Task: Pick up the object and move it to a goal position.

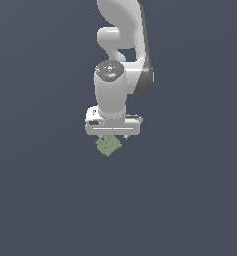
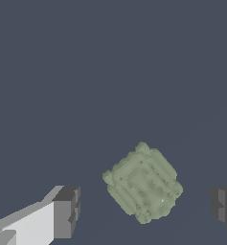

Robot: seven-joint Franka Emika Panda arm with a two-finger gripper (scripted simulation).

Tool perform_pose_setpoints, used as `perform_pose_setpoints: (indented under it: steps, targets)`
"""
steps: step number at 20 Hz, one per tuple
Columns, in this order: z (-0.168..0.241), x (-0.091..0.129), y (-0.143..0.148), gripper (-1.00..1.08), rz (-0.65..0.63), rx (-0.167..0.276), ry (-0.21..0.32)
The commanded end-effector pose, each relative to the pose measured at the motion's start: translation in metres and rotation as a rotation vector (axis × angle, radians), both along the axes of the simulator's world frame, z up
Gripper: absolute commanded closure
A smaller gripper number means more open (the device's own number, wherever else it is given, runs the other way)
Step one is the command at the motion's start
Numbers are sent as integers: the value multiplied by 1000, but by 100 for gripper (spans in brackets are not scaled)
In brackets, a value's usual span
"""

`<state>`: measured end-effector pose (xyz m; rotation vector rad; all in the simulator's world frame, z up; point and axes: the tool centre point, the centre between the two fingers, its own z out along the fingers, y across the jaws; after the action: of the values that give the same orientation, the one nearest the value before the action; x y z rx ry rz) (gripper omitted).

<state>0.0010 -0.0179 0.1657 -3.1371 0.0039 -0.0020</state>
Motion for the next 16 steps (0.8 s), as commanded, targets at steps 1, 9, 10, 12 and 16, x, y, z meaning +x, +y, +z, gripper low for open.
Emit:
perform_pose_setpoints:
  steps: [1,9,10,12,16]
  targets:
    - [0,0,0,-92,0,0,0]
    - [7,2,-23,-92,-12,-3,-18]
    - [8,2,-26,-92,-14,-3,-20]
    - [9,3,-28,-92,-18,-4,-22]
    - [8,2,-27,-92,-13,-4,-21]
